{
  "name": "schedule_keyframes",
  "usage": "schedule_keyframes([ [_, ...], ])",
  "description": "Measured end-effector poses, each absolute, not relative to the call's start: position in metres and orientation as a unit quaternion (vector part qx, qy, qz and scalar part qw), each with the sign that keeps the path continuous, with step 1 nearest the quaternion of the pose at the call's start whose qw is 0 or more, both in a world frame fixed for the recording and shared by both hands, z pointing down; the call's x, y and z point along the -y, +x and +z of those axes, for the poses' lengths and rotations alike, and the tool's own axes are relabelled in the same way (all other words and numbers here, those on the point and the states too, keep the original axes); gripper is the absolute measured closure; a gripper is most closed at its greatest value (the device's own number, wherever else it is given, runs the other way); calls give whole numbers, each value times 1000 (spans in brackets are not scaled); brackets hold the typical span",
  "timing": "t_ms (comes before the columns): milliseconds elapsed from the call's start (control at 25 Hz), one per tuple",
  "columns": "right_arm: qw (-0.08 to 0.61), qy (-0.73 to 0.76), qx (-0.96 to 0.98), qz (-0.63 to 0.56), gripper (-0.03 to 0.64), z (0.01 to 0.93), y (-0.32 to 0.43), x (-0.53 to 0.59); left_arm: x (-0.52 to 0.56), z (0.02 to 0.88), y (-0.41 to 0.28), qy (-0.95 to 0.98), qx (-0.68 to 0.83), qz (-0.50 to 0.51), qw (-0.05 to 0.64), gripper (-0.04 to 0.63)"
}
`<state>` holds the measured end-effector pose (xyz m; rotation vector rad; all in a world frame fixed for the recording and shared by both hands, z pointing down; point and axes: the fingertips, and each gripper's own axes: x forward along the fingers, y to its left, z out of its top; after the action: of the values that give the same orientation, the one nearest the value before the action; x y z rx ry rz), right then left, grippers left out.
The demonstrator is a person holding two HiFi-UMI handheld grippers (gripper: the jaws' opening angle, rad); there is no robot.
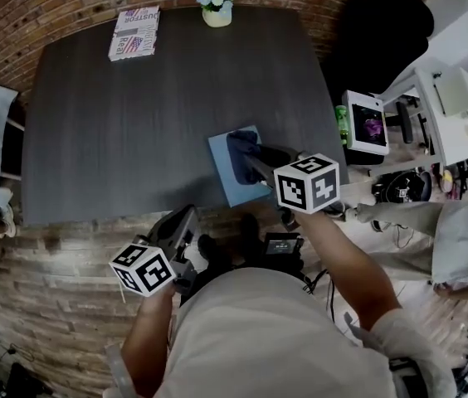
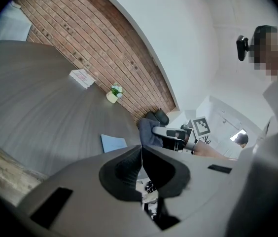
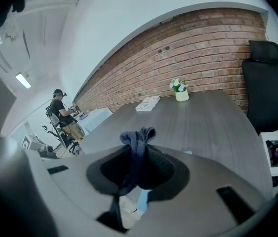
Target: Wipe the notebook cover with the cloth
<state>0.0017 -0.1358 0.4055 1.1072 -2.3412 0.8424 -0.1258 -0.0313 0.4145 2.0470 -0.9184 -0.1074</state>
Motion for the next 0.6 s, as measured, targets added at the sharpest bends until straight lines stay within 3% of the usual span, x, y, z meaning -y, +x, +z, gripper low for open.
schedule_keyframes([
  [600, 163, 416, 838, 312, 517, 377, 21, 95, 21, 376, -130, 841, 352, -63, 406, 584],
])
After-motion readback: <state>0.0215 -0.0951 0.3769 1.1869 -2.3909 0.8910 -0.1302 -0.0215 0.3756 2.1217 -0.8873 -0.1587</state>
